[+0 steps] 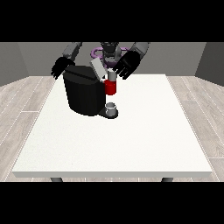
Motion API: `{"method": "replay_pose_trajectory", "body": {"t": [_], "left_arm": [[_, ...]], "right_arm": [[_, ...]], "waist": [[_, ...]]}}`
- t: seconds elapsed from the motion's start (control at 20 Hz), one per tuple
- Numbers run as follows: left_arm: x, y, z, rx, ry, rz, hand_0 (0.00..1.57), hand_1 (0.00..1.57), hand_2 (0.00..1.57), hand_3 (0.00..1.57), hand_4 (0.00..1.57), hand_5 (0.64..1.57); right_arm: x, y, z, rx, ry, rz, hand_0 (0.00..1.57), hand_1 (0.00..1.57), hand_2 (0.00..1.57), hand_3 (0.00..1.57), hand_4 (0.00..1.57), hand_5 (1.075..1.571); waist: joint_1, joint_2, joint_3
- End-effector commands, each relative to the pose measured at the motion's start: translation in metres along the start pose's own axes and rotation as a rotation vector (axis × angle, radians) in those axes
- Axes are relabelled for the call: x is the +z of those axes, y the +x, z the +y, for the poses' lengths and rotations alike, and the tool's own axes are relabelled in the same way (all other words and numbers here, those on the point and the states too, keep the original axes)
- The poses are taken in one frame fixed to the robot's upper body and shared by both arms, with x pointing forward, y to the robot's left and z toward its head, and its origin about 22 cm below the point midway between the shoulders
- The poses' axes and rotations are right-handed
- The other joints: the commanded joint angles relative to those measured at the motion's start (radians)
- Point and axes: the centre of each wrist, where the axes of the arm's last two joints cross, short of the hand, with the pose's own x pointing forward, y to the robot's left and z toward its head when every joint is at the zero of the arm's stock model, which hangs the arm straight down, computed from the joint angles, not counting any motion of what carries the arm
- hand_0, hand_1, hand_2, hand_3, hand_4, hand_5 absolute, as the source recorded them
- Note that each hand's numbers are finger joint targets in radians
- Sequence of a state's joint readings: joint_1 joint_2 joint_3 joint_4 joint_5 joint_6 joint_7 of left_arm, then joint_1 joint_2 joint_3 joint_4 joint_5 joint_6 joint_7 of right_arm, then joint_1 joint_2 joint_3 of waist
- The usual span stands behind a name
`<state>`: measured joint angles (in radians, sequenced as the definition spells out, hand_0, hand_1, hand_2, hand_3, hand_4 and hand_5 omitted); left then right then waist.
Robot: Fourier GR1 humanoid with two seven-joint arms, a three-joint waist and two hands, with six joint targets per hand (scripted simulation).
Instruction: Insert the coffee pod into the coffee machine and close the lid
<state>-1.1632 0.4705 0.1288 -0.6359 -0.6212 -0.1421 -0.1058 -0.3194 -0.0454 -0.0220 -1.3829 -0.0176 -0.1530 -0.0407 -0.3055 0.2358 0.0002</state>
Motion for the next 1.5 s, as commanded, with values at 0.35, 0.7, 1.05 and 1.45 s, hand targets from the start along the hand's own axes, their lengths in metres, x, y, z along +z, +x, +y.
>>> {"method": "replay_pose_trajectory", "body": {"t": [0.35, 0.7, 1.05, 1.45], "left_arm": [[0.001, -0.005, -0.018, -0.006, -0.001, -0.033, 1.21, 1.21, 1.26, 1.19, 0.5, 1.571], [-0.004, 0.007, -0.033, -0.003, -0.059, -0.003, 1.19, 1.19, 1.27, 1.2, 0.51, 1.571], [-0.006, 0.016, -0.049, -0.025, -0.066, -0.018, 1.21, 1.21, 1.26, 1.19, 0.49, 1.571], [-0.003, 0.004, -0.043, -0.001, -0.111, 0.001, 1.2, 1.2, 1.24, 1.14, 0.47, 1.571]], "right_arm": [[0.001, 0.004, -0.001, -0.028, -0.027, -0.031, 0.0, 0.0, 0.0, 0.0, 0.5, 1.571], [0.003, 0.0, -0.001, -0.033, -0.025, 0.009, 0.0, 0.0, 0.0, 0.0, 0.5, 1.571], [0.002, -0.006, -0.005, -0.026, -0.057, -0.004, 0.0, 0.0, 0.0, 0.0, 0.43, 1.571], [0.01, -0.014, -0.01, -0.007, -0.041, 0.034, 0.0, 0.0, 0.0, 0.0, 0.42, 1.571]], "waist": [[-0.001, 0.027, -0.0002], [0.008, -0.004, 0.0001], [0.03, 0.005, 0.0001], [0.03, -0.005, 0.0]]}}
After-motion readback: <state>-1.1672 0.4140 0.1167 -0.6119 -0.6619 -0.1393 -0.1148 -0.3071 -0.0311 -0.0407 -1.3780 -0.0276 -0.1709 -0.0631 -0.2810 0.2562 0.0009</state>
